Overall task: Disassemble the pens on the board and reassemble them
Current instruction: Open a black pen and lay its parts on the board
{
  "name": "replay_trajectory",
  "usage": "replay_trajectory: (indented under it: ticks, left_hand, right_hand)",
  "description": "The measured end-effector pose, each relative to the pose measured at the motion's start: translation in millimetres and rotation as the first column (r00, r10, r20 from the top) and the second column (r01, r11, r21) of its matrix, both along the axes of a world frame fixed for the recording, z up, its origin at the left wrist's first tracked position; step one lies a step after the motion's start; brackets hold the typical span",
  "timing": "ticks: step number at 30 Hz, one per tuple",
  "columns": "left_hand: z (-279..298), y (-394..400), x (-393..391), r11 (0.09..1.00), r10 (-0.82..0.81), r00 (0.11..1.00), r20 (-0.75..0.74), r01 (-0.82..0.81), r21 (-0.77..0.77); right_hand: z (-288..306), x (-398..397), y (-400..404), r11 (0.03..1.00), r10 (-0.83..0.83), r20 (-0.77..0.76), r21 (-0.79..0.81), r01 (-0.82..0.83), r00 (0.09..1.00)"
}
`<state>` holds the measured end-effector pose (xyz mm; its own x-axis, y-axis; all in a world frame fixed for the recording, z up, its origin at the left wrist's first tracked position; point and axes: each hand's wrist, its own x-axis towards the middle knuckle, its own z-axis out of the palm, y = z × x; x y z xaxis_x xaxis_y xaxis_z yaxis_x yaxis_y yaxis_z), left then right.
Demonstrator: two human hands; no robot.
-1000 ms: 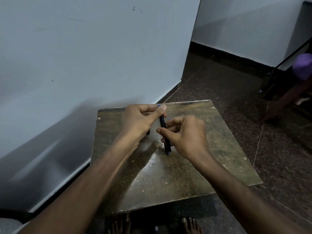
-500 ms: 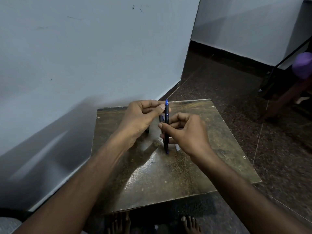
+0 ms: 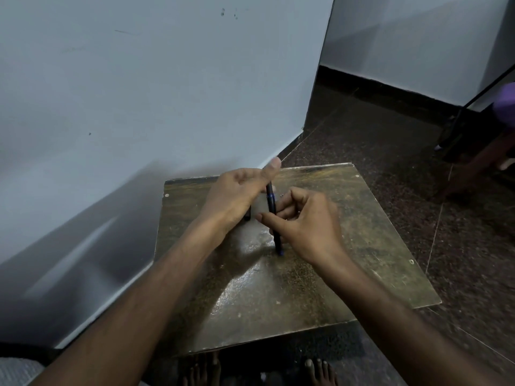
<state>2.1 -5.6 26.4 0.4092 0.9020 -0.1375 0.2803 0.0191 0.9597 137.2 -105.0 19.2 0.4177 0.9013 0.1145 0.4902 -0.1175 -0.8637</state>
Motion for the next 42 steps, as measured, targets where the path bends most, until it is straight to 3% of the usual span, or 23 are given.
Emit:
replay_trajectory:
  ticks: [2, 4, 7, 10, 13, 15, 18, 20, 26, 29, 33, 37, 39, 42]
  left_hand:
    - [1, -2, -1, 0.995, -0.081, 0.994, 0.078, 0.085, -0.053]
    - [1, -4, -3, 0.991, -0.128, 0.980, 0.153, 0.130, -0.005]
    - [-1, -5, -4, 0.997, -0.016, 0.994, 0.105, 0.008, 0.081]
    - [1, -4, -1, 0.993, 0.104, 0.995, 0.008, -0.104, 0.050]
    - [3, -3, -2, 0.997, -0.049, 0.996, 0.072, 0.053, -0.056]
    - [2, -4, -3, 0.991, -0.129, 0.983, 0.132, 0.134, -0.028]
    - [-1, -4, -4, 0.998, -0.038, 0.994, 0.098, 0.033, 0.047]
    - [1, -5, -3, 1.000, 0.024, 0.997, 0.077, -0.023, -0.003]
    - [5, -6, -7, 0.992, -0.126, 0.987, 0.103, 0.127, -0.007]
    - [3, -4, -5, 0.997, -0.006, 0.993, 0.119, -0.003, 0.074]
    - [3, 10, -6, 0.965, 0.253, 0.923, 0.290, -0.261, -0.014]
    - [3, 24, -20, 0.928, 0.359, 0.851, 0.384, -0.370, -0.048]
    - [1, 26, -26, 0.936, 0.341, 0.891, 0.300, -0.352, -0.021]
    - [-7, 17, -30, 0.979, 0.203, 0.979, 0.012, -0.203, 0.026]
  right_hand:
    - [-2, 3, 1, 0.999, -0.033, 0.019, -0.008, 0.033, 0.999]
    - [-3, 7, 2, 0.999, -0.035, 0.045, -0.016, 0.036, 0.998]
    - [-3, 5, 1, 1.000, -0.010, 0.116, 0.001, 0.010, 0.993]
    - [-3, 1, 0, 1.000, 0.011, 0.124, 0.017, -0.013, 0.992]
    - [-3, 4, 1, 1.000, -0.007, 0.112, 0.010, 0.005, 0.994]
    - [-4, 8, 3, 1.000, -0.017, 0.103, 0.006, 0.016, 0.995]
    - [-5, 9, 3, 1.000, 0.013, 0.114, 0.005, -0.013, 0.993]
    - [-6, 8, 2, 0.999, 0.033, 0.126, 0.021, -0.036, 0.991]
    - [-5, 14, 4, 1.000, 0.015, 0.135, -0.003, -0.015, 0.991]
    - [-4, 14, 4, 0.999, 0.032, 0.139, -0.031, -0.028, 0.990]
    - [-4, 15, 0, 0.994, 0.086, 0.229, -0.078, -0.070, 0.970]
    - [-3, 22, -3, 0.991, 0.097, 0.285, -0.116, -0.066, 0.954]
    - [-1, 28, -2, 0.992, 0.071, 0.278, -0.116, -0.040, 0.958]
    - [2, 36, 0, 0.995, 0.028, 0.249, -0.100, -0.002, 0.968]
